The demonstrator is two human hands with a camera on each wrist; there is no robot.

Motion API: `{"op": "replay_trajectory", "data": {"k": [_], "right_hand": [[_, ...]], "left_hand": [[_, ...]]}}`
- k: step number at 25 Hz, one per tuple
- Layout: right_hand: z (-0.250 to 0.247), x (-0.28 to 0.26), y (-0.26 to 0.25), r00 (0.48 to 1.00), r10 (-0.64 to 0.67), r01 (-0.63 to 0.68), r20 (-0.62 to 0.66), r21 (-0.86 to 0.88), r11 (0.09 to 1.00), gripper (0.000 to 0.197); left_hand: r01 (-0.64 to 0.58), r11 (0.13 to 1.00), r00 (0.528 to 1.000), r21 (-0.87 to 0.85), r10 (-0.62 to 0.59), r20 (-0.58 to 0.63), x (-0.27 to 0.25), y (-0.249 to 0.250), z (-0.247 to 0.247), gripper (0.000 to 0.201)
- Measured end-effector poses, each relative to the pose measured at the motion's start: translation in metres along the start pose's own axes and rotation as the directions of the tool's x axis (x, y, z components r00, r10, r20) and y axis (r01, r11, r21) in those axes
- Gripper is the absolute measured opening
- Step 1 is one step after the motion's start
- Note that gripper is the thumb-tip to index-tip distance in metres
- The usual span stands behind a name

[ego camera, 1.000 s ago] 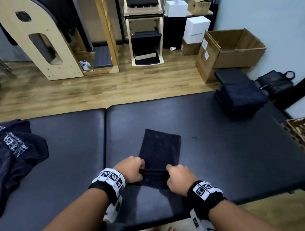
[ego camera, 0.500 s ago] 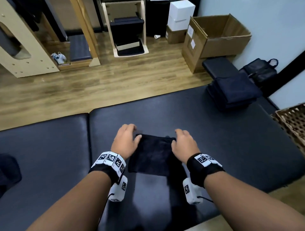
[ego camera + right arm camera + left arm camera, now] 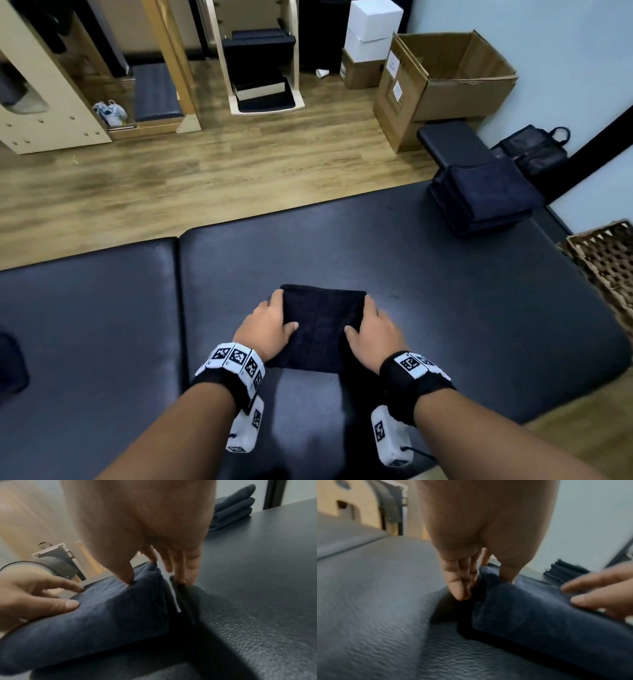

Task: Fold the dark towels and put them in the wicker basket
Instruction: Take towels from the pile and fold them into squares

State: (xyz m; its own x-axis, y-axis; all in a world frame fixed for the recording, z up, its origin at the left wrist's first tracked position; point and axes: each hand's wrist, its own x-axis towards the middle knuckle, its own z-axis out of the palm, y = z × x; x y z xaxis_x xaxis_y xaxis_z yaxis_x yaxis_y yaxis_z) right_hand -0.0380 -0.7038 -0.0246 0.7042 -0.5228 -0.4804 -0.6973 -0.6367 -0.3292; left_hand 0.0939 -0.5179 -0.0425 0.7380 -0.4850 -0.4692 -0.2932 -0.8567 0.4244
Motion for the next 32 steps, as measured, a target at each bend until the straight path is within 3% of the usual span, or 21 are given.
{"op": "replay_trajectory", "data": {"k": [4,7,12,15,22,25,32], "right_hand": [[-0.003,0.009,-0.006,0.981,0.157,-0.172,0.111,0.145,0.974,0.042],[-0.009,0.003,-0.007,0.967,0.212,-0.237,0.142,0.191,0.952,0.015],[-0.026,-0.001,0.011,0.942,0.267,-0.315,0.203,0.264,0.912,0.013],[-0.035,0.004,0.040,0.943,0.270,-0.321,0.197,0.311,0.895,0.026],[-0.086,0.032,0.135,0.969,0.207,-0.244,0.134,0.417,0.876,0.027],[-0.120,0.061,0.196,0.986,0.108,-0.151,0.123,0.423,0.894,0.016],[-0.223,0.130,0.311,0.995,0.047,-0.074,0.089,0.336,0.939,0.015]], "left_hand": [[0.177,0.978,0.984,-0.109,-0.179,-0.009,0.003,0.008,0.005,0.048],[0.215,0.952,0.976,-0.216,-0.214,0.024,0.003,0.003,0.012,0.044],[0.244,0.864,0.970,-0.441,-0.223,0.099,-0.005,0.011,0.023,0.030],[0.218,0.831,0.976,-0.512,-0.176,0.129,-0.007,0.038,0.033,0.023],[0.201,0.792,0.980,-0.576,-0.158,0.125,0.014,0.142,0.063,0.027],[0.217,0.793,0.976,-0.569,-0.181,0.120,0.034,0.213,0.084,0.017],[0.240,0.776,0.965,-0.583,-0.255,0.058,0.072,0.373,0.118,0.031]]}}
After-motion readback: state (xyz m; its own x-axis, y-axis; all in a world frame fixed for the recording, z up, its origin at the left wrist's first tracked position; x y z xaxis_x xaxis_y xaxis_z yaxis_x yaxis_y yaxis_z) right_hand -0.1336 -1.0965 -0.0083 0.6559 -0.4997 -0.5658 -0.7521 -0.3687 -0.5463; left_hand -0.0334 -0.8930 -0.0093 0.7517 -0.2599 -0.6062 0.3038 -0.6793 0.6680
